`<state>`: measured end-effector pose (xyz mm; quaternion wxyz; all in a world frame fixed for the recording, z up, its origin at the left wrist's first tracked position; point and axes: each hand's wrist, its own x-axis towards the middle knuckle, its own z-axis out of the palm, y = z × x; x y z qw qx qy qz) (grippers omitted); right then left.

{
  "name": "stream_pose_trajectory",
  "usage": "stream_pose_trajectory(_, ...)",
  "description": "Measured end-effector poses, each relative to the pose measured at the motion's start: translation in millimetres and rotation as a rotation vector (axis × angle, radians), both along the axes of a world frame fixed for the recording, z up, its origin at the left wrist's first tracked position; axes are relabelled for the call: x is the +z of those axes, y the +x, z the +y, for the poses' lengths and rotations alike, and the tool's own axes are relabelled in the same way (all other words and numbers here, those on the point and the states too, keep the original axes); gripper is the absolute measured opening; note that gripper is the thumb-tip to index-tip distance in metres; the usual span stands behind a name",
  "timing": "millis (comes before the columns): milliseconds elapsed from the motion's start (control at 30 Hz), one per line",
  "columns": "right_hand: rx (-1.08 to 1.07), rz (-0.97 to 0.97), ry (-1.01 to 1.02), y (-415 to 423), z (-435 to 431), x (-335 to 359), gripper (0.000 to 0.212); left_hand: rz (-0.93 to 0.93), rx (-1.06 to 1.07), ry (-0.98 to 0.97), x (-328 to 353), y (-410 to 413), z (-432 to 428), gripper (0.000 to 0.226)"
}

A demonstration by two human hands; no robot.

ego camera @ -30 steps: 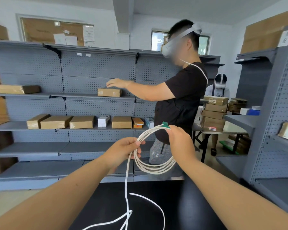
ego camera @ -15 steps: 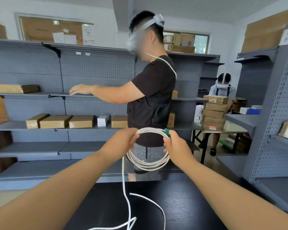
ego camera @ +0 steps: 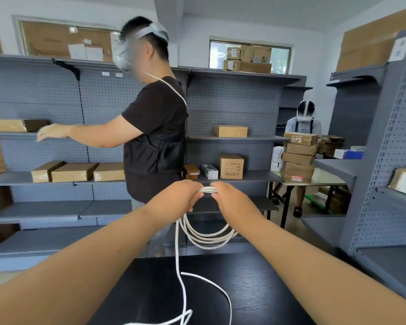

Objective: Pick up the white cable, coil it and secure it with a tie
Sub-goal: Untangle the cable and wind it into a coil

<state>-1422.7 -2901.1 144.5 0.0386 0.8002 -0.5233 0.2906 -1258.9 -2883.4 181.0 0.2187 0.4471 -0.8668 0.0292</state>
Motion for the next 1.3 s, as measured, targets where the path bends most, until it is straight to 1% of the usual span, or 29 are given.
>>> stream_pose_trajectory(67,-0.003,0.015,-0.009,-0.3,-1.2,-1.0,0.023,-0.012,0.049,0.052,1.5,-2.4,0.9,0.024)
stream_pose_trajectory(100,-0.001,0.029,-0.031,-0.4,-1.4,-1.5,0.021,0.013,0.061,0.072,0.1,-2.2,0.5,0.026)
stream_pose_trajectory(200,0.016,0.042,-0.089,-0.5,0.5,-2.0,0.014,0.199,0.041,0.106,-9.7,2.3,0.4,0.027)
stream_pose_trajectory(333,-0.006,-0.005,-0.099,-4.0,2.1,-1.7,0.015,0.443,-0.014,0.275,-22.3,8.6,-2.9,0.024)
stream_pose_trajectory(433,-0.072,-0.116,-0.079,-8.2,0.2,-1.9,0.018,0.632,-0.071,0.419,-30.2,11.6,-3.3,0.021)
stream_pose_trajectory(567,-0.118,-0.292,-0.081,-10.5,0.5,-0.8,0.022,0.8,-0.105,0.496,-38.7,6.3,-2.2,0.016)
stream_pose_trajectory(667,-0.139,-0.46,-0.108,-11.4,4.8,0.2,0.018,0.887,-0.104,0.509,-42.2,0.8,-1.8,0.014)
stream_pose_trajectory(733,-0.147,-0.563,-0.096,-10.8,6.1,0.2,0.017,0.926,-0.078,0.459,-43.3,-3.5,-1.0,0.015)
stream_pose_trajectory(833,-0.181,-0.666,-0.07,-6.2,6.2,-1.9,0.019,0.898,-0.005,0.321,-42.8,-12.4,-0.2,0.019)
stream_pose_trajectory(933,-0.19,-0.727,-0.068,-1.2,5.5,-5.5,0.024,0.847,0.059,0.172,-43.2,-18.2,-1.0,0.021)
stream_pose_trajectory(1000,-0.179,-0.771,-0.055,0.9,4.5,-7.4,0.023,0.803,0.075,0.078,-43.1,-19.3,-1.7,0.024)
stream_pose_trajectory(1133,-0.136,-0.784,0.061,0.3,1.8,-12.4,0.022,0.699,0.121,-0.079,-41.3,-15.3,-4.2,0.033)
stream_pose_trajectory(1200,-0.104,-0.764,0.128,-2.1,0.7,-14.4,0.021,0.631,0.142,-0.12,-39.7,-11.1,-6.1,0.036)
stream_pose_trajectory(1300,-0.06,-0.719,0.201,-4.9,-1.2,-15.0,0.012,0.546,0.15,-0.145,-34.7,-5.6,-8.8,0.036)
